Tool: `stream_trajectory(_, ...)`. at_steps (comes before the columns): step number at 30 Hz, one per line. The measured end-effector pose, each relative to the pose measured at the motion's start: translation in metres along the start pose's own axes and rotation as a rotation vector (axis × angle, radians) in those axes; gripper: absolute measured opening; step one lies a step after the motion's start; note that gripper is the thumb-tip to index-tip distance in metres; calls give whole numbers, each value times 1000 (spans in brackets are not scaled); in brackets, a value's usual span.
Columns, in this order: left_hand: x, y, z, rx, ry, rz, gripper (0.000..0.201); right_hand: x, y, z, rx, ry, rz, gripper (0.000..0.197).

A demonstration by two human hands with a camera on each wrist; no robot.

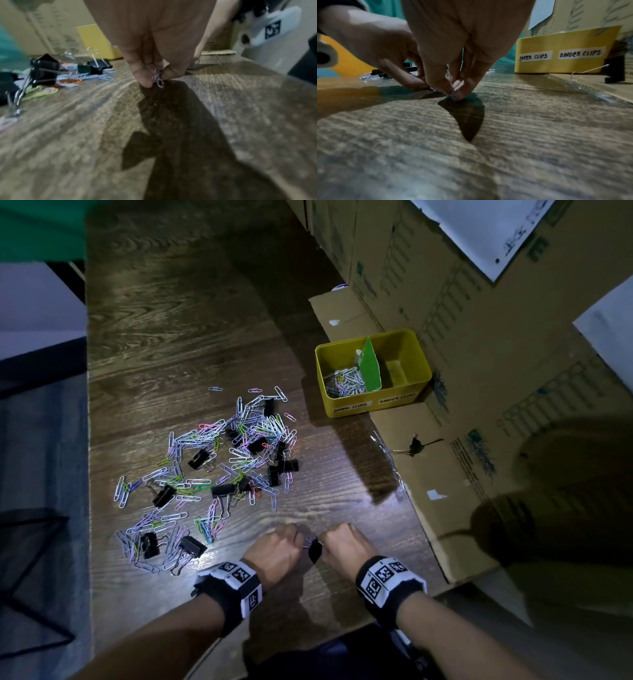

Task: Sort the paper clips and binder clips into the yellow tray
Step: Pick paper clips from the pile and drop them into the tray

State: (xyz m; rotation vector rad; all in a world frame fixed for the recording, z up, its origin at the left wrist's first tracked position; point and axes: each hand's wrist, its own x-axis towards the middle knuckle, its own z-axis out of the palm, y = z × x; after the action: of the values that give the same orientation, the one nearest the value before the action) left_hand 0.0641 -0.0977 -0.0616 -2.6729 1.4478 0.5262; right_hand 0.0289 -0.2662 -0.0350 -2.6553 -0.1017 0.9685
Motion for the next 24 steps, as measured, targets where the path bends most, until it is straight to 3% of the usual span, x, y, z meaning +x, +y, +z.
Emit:
stream_trajectory(3,3,-1,-10,57,-2,-21,14,-3,-1,0,52,50,19,21)
stream_trajectory(7,5,-4,-18,-76,-124,-148,27,-4,5,-1,392,118,139,14)
stream_trajectory(11,8,-18,-25,-319,-84,-229,25,-5,19,-4,762,143,129,29)
stream_trajectory(14,11,-29,-28,-676,-8,-428,7,2,23,-5,939,114,139,18)
stream_trajectory(16,13,-31,-28,-1164,45,-594,22,8,22,-6,1116,117,218,26)
stream_trajectory(18,13,-31,-31,-1648,132,-703,22,11,18,-10,1301,125,255,27)
stream_trajectory(21,9,-26,-43,-2118,123,-708,10,9,12,-15,1379,103,227,23)
stream_trajectory(24,8,-24,-44,-2281,92,-661,16,7,9,-19,1330,85,162,12)
